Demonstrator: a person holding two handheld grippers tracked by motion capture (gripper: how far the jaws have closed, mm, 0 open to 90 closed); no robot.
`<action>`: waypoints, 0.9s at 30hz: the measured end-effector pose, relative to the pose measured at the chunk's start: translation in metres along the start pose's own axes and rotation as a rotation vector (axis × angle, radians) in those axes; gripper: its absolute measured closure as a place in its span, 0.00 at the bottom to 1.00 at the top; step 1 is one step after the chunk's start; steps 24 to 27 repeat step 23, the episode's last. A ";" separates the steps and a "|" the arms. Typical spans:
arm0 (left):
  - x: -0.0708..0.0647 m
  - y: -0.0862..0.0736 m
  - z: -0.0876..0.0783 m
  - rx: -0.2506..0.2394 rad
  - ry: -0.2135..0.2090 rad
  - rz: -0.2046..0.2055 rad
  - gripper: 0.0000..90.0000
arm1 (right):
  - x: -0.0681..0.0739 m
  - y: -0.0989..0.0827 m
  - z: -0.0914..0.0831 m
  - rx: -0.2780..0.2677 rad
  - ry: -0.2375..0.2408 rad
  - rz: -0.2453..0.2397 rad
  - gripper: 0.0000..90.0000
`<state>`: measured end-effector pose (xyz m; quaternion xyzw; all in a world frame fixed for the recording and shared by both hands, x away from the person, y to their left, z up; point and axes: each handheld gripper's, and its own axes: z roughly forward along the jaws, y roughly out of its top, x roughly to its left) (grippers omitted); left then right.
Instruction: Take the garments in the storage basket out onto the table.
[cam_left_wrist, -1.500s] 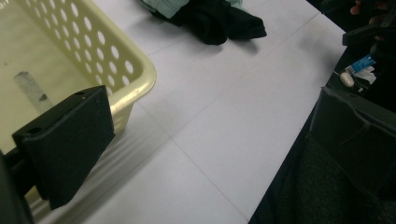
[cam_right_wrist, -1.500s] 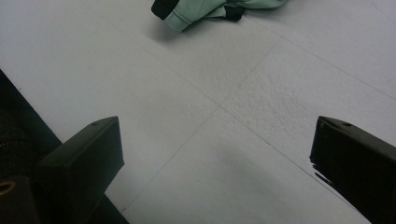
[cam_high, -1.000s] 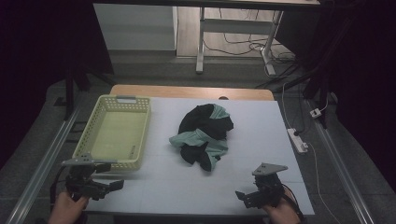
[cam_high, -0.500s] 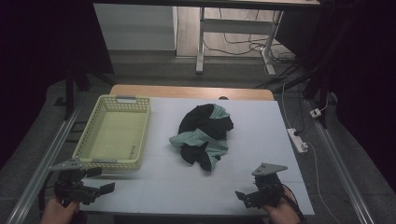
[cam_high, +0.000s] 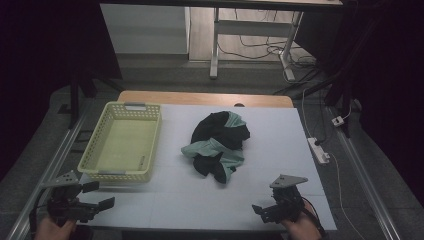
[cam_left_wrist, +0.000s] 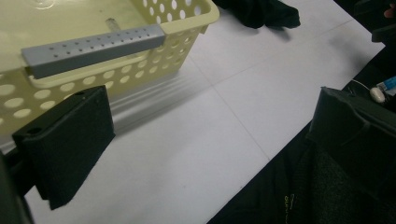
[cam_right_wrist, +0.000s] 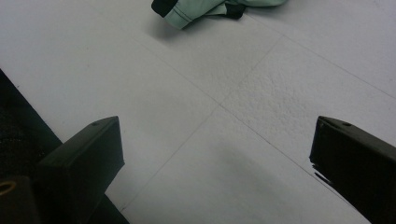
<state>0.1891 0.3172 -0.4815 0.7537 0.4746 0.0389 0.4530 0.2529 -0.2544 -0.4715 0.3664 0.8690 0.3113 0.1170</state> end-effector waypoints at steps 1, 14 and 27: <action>0.000 0.000 0.000 0.002 0.003 0.000 0.00 | 0.000 0.000 0.000 0.000 0.000 -0.001 0.03; 0.001 -0.007 -0.008 0.032 0.033 -0.001 0.00 | 0.001 0.000 0.000 0.006 -0.002 -0.003 0.03; 0.001 -0.007 -0.006 0.086 0.034 0.000 0.00 | 0.001 0.000 0.001 0.014 -0.003 -0.012 0.03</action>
